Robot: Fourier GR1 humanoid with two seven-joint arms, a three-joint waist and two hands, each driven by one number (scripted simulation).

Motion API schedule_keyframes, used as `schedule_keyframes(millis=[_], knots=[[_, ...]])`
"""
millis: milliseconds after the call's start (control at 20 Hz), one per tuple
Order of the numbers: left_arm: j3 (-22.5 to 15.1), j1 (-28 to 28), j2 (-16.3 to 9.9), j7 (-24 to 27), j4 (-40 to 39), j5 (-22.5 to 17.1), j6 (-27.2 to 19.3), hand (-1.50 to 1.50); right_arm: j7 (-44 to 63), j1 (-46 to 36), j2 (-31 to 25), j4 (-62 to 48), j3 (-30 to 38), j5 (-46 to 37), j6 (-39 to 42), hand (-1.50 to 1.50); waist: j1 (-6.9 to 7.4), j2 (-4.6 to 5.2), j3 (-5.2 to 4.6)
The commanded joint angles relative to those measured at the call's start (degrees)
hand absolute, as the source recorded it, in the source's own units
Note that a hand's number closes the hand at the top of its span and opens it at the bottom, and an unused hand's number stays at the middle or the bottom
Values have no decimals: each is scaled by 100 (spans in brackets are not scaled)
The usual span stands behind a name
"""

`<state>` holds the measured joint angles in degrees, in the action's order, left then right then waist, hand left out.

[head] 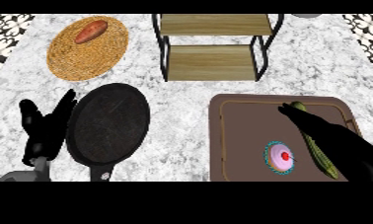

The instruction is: Pick the cupcake from the tray and place it in the tiered shelf

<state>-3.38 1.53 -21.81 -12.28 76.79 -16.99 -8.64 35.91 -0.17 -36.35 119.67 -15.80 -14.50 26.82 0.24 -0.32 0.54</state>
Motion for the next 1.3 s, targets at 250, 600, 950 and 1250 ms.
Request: schedule_keyframes(millis=[250,600,950,1250], knots=[[64,504,268,-239,-428,-64,357,0,-74,-262,495,-610,-338,-1008,-76,-150,-39,42,-55],[19,155,433,4,-212,206,351,0,-718,-463,850,-1482,-418,-1833,-563,-150,16,41,-52],[0,194,670,-401,13,218,277,0,-1224,-168,1208,-1738,-495,-1999,-891,-150,2,34,-49],[175,227,648,-214,-290,289,490,0,-1856,-156,1254,-2275,-520,-2191,-921,-150,-16,41,-52]])
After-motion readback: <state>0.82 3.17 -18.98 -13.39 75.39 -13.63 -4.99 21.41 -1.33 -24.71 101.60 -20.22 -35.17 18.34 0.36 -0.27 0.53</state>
